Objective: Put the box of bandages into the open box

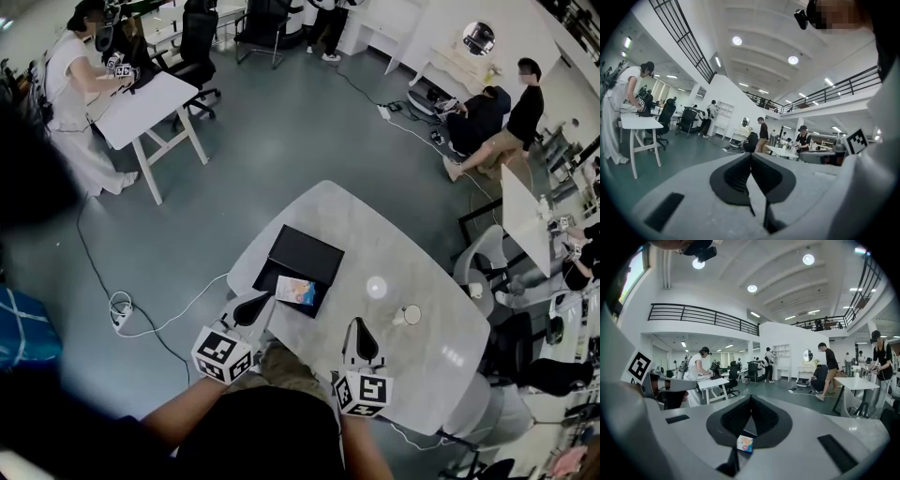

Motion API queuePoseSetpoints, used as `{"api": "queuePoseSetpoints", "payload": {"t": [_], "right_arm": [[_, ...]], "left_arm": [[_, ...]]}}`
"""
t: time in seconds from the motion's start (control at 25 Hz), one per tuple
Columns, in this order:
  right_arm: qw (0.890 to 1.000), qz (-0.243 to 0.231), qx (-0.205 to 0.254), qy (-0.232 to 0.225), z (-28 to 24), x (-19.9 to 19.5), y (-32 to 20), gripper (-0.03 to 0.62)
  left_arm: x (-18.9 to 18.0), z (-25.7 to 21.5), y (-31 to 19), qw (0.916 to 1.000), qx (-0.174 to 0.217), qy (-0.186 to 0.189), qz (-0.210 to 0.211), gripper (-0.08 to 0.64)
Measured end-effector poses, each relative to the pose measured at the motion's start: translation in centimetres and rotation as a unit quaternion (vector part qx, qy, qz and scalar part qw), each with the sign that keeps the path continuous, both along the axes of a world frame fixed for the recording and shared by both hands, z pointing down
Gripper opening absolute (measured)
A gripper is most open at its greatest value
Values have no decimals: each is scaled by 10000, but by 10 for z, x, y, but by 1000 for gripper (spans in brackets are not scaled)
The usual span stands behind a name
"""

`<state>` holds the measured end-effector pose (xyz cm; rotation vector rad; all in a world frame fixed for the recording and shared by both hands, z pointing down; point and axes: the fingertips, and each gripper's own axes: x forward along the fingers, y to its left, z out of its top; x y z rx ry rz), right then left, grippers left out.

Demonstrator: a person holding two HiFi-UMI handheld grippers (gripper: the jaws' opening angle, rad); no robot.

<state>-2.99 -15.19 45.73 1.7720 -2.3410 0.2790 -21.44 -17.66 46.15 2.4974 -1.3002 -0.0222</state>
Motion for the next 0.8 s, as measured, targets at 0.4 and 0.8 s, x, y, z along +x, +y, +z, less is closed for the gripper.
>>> {"api": "queuePoseSetpoints", "payload": {"t": [0.4,0.8], "right_arm": [[9999,-108,-26,1,3,-6,-6,11],[9995,-236,-212,29,14,-12,-21,11]], "left_arm": [[1,4,-2,9999,21,-123,46,17],[3,5,-15,9999,5,-105,114,17]]}}
